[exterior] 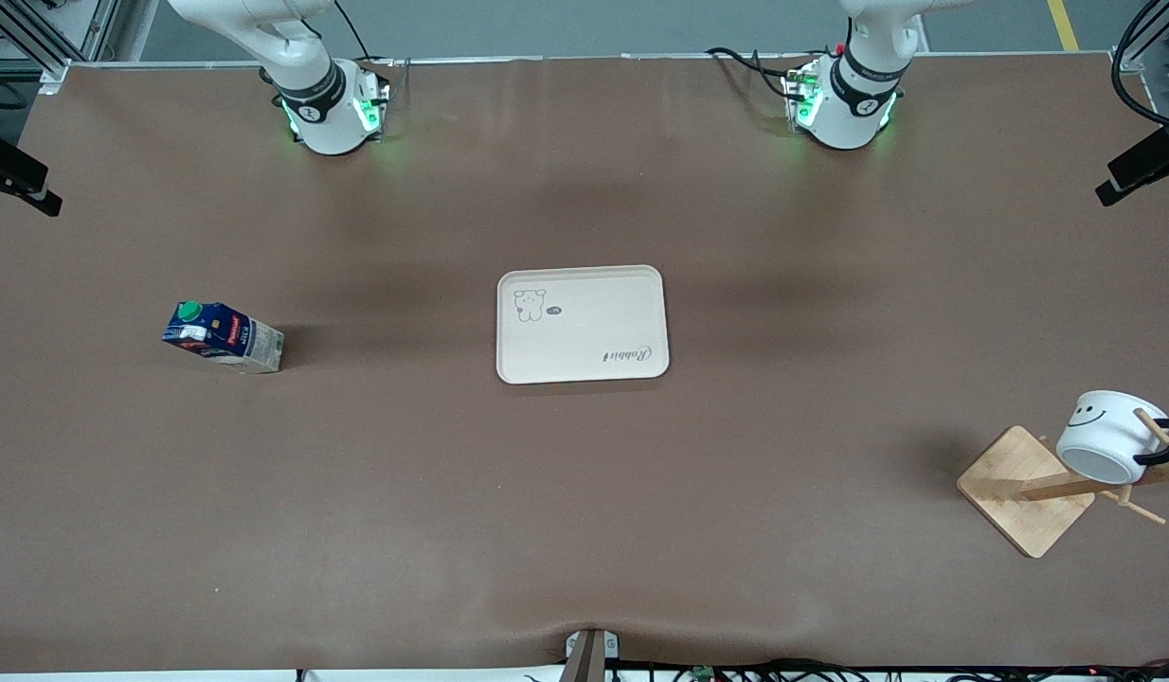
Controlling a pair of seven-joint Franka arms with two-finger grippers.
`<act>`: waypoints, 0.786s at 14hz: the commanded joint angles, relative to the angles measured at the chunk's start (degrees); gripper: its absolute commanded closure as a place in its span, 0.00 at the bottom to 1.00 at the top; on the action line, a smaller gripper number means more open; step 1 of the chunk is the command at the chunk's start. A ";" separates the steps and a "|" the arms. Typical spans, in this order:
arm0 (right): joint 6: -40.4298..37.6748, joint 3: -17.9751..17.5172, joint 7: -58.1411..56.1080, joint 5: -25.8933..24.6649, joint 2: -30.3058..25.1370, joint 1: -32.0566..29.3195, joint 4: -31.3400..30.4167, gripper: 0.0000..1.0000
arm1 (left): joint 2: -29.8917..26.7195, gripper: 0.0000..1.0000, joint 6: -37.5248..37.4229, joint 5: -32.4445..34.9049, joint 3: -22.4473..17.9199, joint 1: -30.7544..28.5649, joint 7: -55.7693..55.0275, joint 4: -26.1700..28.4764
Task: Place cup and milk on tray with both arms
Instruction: 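Move the left gripper toward the white mug on the wooden stand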
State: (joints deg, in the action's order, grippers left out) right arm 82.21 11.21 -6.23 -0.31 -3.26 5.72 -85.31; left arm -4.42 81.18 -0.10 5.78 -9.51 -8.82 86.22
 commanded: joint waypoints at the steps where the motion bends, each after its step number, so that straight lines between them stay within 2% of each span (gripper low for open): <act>1: -0.12 -0.04 -0.19 -0.39 -0.43 -0.18 -0.47 0.00 | 0.28 0.00 -1.12 0.45 0.46 -0.07 1.00 -0.97; 6: -0.12 0.04 -0.10 -0.39 -0.34 -0.18 -0.47 0.00 | 3.88 0.00 0.02 0.28 0.46 -0.33 1.08 -0.97; 11: -0.12 0.04 -0.19 -0.39 -0.34 -0.18 -0.47 0.00 | 6.34 0.00 9.59 2.99 0.72 -0.25 -0.06 2.19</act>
State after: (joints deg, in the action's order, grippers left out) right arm 82.20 11.27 -6.23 -0.31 -3.20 5.70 -85.34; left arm 1.83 88.07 0.82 5.94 -9.46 -8.80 87.22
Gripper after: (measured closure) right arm 0.000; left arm 0.000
